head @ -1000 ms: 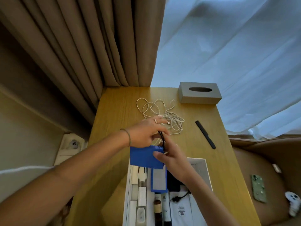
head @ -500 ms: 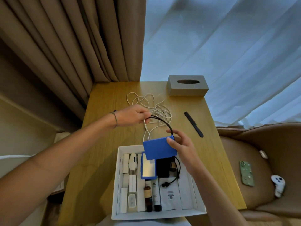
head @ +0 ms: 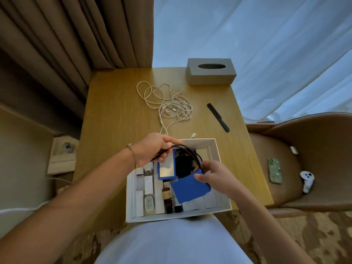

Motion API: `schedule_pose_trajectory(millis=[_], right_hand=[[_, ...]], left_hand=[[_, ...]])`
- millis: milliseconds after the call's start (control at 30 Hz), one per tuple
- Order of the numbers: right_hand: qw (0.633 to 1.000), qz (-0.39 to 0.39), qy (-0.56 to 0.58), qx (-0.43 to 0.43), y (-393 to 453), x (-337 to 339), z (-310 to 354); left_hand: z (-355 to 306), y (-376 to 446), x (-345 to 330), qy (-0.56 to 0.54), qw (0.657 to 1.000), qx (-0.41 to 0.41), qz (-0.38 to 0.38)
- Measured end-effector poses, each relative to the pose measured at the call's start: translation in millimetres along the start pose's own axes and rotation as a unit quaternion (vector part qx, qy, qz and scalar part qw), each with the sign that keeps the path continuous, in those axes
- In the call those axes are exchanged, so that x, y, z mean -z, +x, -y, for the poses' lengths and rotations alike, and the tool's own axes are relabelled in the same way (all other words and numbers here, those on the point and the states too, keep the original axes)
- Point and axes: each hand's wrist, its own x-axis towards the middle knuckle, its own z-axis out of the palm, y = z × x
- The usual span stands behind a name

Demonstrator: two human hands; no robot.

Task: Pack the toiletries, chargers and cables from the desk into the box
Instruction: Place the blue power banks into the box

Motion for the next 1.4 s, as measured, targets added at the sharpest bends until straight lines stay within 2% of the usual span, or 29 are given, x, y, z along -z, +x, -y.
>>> schedule_pose_trajectory(millis=[200,367,567,667,733,800,867,933,1033,1233,1300,1400], right_hand=[[0.991,0.027,-0.114,-0.069,16,-21,-14],[0.984,0.049,-0.119,-0.123,27,-32,-17],[0.961,0.047,-0.243,-0.124,25,-37,-21],[0.941,-0.032,-0.333,-0.049,18,-40,-14],[0.947,-0.088,-0.305,0.041,17,-41,-11],[0.958,-0.081,-0.249,0.117,20,-39,-8],[0.959,-0.051,-0.237,0.146,24,-36,-7],[0.95,-0.036,-0.267,0.155,29,-33,-12],[0.94,-0.037,-0.301,0.155,34,-34,-18],[0.931,-0.062,-0.329,0.149,42,-46,-18],[0.927,-0.074,-0.335,0.15,43,-49,-16],[0.925,-0.09,-0.338,0.151,45,-55,-13]], left_hand=[[33,3,-15,0.033,0.999,-0.001,-0.039],[49,11,-17,0.12,0.991,-0.003,-0.054],[64,15,-24,0.31,0.95,-0.004,-0.031],[66,16,-30,0.305,0.952,-0.006,-0.035],[68,18,-34,0.268,0.963,-0.003,-0.036],[69,18,-37,0.236,0.972,-0.005,-0.02],[71,17,-38,0.261,0.965,-0.02,0.003],[76,13,-37,0.356,0.934,-0.042,0.013],[89,7,-32,0.512,0.856,-0.073,-0.012],[112,2,-18,0.687,0.713,-0.127,-0.054],[118,0,-16,0.698,0.7,-0.133,-0.065],[123,0,-14,0.68,0.718,-0.126,-0.083]])
